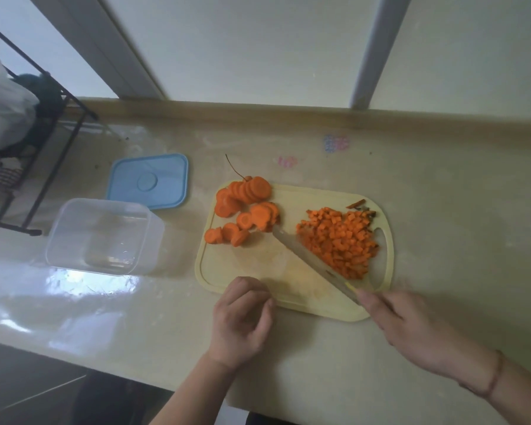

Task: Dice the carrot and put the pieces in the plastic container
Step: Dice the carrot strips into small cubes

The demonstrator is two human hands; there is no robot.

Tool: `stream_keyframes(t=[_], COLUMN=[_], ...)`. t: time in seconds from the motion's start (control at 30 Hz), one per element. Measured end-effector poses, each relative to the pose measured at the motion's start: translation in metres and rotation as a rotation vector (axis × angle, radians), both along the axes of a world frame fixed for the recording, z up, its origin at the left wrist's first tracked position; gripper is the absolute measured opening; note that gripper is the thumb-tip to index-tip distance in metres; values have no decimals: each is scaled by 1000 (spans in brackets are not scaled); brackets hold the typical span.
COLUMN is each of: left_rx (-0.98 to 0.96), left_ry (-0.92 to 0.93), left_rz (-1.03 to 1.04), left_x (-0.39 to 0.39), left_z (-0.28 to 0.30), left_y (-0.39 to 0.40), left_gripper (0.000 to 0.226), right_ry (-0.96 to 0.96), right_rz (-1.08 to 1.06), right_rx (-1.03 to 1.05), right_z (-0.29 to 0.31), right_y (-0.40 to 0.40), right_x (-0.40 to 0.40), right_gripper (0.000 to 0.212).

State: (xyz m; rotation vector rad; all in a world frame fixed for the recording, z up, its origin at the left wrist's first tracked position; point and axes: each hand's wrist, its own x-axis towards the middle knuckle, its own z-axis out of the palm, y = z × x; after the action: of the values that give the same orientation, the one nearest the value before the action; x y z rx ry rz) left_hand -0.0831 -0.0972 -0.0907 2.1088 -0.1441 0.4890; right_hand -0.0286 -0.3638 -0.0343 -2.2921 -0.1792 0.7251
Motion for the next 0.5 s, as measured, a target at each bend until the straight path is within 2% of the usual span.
stream_keyframes(t=[0.13, 0.23, 0.3, 0.37, 0.5], left_rx=[-36, 80, 265, 435, 397], left_ry=[-117, -155, -17, 191, 428], left_rz=[200, 69, -49, -68, -45], left_x=[2, 15, 27, 39, 56], left_z=[38, 62, 64, 58, 46], left_y=[-8, -12, -15, -19, -28], left_gripper=[11, 5, 9, 17, 17], right_ry=[-217, -349, -398, -483, -697], right_rz=[125, 199, 269, 309, 365], right_rx=[-130, -259, -331, -450, -536], right_z=[10, 4, 5, 16, 20], right_y=[-9, -16, -17, -16, -18], right_x=[-7, -8, -7, -4, -1], right_gripper=[69, 64, 63, 66, 73])
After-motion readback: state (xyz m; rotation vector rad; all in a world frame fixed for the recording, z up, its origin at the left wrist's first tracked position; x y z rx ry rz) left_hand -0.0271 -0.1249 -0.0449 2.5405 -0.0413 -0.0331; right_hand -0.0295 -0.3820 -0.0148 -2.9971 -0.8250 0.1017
